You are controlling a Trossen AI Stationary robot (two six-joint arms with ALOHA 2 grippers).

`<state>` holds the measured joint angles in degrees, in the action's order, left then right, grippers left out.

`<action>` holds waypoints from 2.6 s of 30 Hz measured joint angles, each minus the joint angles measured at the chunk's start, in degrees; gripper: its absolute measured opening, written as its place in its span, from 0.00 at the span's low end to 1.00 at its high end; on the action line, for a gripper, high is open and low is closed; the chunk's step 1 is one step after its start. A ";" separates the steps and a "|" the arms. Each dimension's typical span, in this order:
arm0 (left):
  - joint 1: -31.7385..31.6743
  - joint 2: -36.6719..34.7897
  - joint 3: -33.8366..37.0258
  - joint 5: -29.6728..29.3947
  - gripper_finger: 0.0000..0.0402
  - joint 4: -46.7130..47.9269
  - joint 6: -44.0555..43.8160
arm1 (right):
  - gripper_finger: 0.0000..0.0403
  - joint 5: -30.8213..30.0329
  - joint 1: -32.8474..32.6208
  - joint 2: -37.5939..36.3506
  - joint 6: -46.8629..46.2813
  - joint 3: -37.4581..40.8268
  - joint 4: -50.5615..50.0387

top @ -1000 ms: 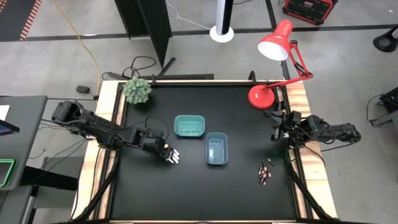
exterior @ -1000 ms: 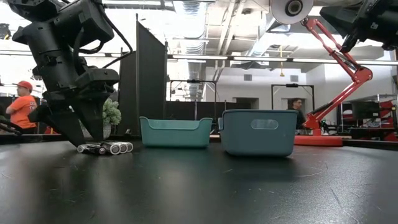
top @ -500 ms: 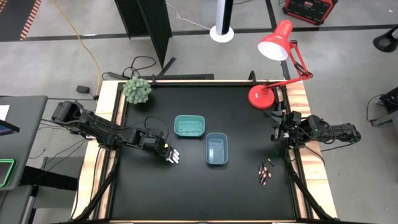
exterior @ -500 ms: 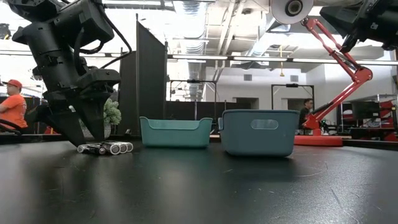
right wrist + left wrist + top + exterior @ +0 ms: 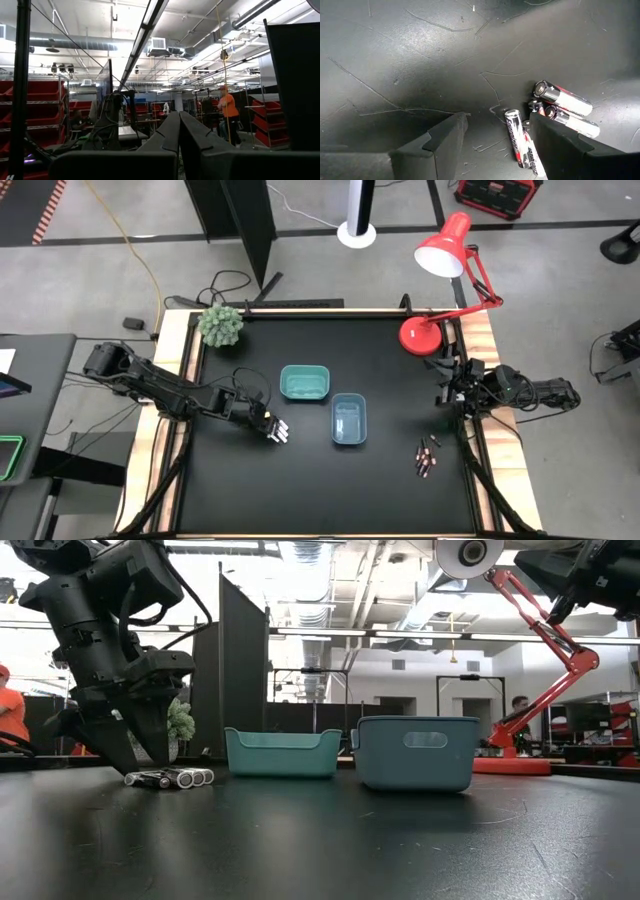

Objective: Sort batteries
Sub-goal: Put the silver battery into the light blue bin

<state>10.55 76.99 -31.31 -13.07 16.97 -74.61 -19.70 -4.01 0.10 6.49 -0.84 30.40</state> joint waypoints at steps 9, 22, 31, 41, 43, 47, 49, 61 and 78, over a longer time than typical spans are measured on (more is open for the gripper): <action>0.07 0.22 -0.08 -0.26 0.56 0.84 0.33 | 0.07 0.00 0.00 0.00 -0.01 0.00 -0.02; 0.39 6.12 -2.81 -0.51 0.56 2.62 1.29 | 0.07 0.00 0.00 0.01 -0.01 0.00 -0.15; 0.42 6.47 -3.69 -0.14 0.56 6.56 0.44 | 0.07 0.00 0.00 0.02 -0.01 0.00 -0.16; 2.10 6.40 -3.76 -0.12 0.55 8.40 -1.74 | 0.07 0.00 0.00 0.02 -0.01 0.00 -0.16; 2.37 6.39 -3.76 -0.21 0.53 9.47 -2.28 | 0.07 0.00 0.00 0.02 -0.01 0.00 -0.16; 2.58 6.38 -3.78 -0.18 0.47 10.33 -2.60 | 0.07 0.00 0.00 0.02 -0.01 0.00 -0.16; 2.58 6.38 -3.76 -0.12 0.44 10.48 -2.60 | 0.07 0.00 0.00 0.02 -0.01 0.00 -0.16; 2.54 6.36 -3.68 1.60 0.40 10.41 -2.49 | 0.07 -0.01 0.00 0.02 -0.03 0.00 -0.16; 5.31 6.40 -4.63 4.61 0.41 9.62 -5.50 | 0.07 -0.02 0.00 0.02 -0.03 0.00 -0.18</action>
<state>15.86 83.40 -35.94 -8.46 26.59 -80.11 -19.73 -4.01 0.12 6.46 -0.84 30.22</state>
